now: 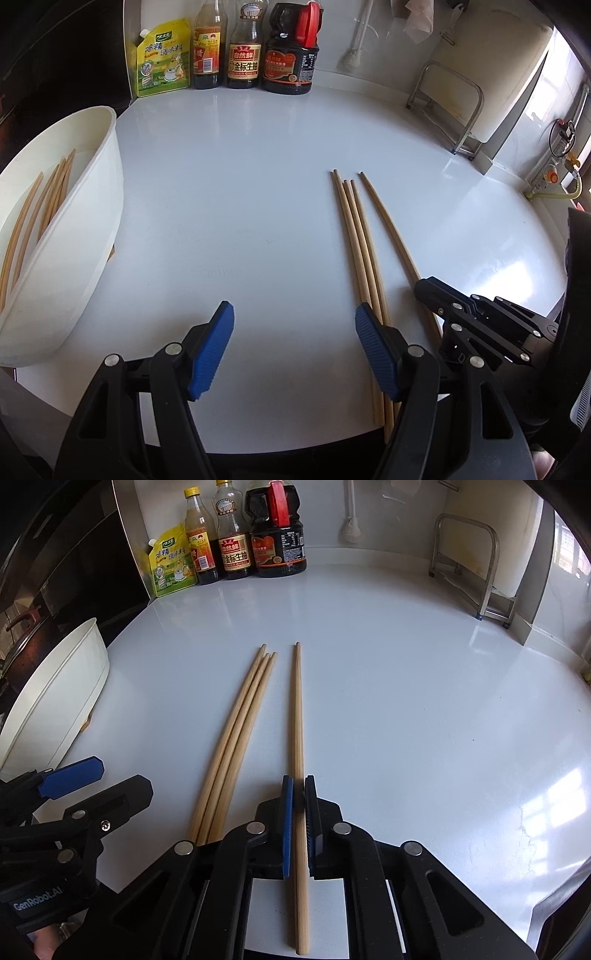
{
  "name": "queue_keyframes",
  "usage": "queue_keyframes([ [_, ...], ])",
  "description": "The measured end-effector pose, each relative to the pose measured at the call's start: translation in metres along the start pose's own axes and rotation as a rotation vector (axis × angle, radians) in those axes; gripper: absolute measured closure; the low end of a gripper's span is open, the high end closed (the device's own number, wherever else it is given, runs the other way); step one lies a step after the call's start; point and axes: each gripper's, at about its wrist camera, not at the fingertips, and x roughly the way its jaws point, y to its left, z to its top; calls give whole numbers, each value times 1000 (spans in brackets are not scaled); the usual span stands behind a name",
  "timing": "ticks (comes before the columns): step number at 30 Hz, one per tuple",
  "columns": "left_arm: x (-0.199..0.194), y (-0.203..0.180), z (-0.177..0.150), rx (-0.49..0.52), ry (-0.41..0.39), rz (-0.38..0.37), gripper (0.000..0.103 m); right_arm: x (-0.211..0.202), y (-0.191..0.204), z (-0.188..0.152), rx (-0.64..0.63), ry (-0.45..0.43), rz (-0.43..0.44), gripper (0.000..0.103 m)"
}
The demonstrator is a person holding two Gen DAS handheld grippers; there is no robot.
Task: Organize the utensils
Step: 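Close the right tool on one chopstick while the left tool grasps another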
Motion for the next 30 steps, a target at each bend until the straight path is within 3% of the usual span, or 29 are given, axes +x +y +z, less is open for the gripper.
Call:
queue_keyframes([
  [20,26,-21,5,36,15,23,36,-10,-29,-3,90,-26,29,96],
  [30,31,-25,6,63,5,77,33,-9,-27,-3,72,-21,30,83],
])
